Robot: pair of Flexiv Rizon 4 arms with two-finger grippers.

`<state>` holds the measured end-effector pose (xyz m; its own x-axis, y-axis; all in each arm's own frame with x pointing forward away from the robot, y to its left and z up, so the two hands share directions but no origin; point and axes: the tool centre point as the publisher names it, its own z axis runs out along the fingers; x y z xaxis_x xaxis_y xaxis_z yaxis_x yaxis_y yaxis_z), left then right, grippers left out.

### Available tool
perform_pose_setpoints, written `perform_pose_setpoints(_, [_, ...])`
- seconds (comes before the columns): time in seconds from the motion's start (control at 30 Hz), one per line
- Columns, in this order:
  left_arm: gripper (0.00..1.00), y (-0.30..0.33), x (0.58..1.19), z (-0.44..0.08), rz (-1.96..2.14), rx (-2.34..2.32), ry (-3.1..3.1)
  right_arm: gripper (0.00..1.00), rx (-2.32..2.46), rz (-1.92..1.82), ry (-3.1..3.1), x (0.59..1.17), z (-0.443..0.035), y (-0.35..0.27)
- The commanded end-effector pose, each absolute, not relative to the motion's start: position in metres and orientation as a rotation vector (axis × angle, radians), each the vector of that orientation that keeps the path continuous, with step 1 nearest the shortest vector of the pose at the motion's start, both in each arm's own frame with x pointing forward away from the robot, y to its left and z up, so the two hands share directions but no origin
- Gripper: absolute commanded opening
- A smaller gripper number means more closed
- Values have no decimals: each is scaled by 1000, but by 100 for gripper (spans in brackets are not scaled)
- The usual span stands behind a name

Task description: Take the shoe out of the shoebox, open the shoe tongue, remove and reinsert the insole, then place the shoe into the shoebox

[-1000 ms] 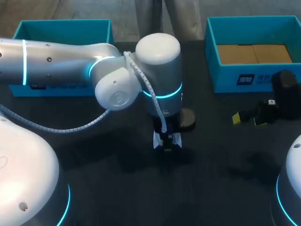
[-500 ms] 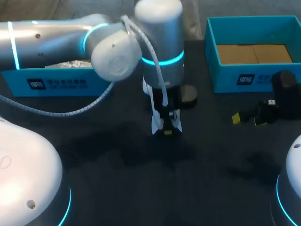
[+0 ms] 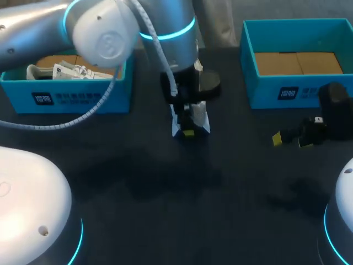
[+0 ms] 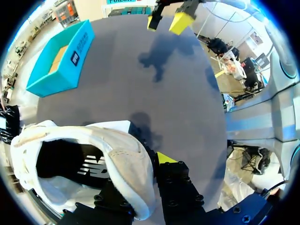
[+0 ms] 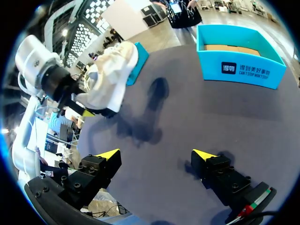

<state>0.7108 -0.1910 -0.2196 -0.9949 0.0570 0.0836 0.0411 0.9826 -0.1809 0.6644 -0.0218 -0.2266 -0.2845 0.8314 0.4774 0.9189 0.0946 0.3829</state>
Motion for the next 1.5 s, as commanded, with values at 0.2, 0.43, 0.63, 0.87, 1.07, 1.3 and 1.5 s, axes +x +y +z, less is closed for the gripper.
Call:
perform_pose_setpoints(0.2, [0,-178,704,-188,291,-87,-3084,100,-1792,-948,-2217,664,-227,-21])
perform_pose_setpoints(0.43, [0,-178,704,-188,291,-87,-3084,100,-1792,-948,-2217,664,-227,-21])
perform_pose_setpoints(0.63, [0,-173,706,-186,275,-106,-3087,100,-1792,-948,-2217,664,-227,-21])
perform_pose_setpoints(0.87, [0,-136,722,-179,226,-134,-3055,100,-1792,-948,-2217,664,-227,-21])
perform_pose_setpoints(1.07, [0,-106,741,-176,211,-102,-3005,100,-1792,-948,-2217,664,-227,-21])
perform_pose_setpoints(1.3, [0,-67,771,-176,244,-8,-2947,100,-1792,-948,-2217,664,-227,-21])
perform_pose_setpoints(1.5, [0,-27,798,-173,275,15,-2908,100,-1792,-948,-2217,664,-227,-21])
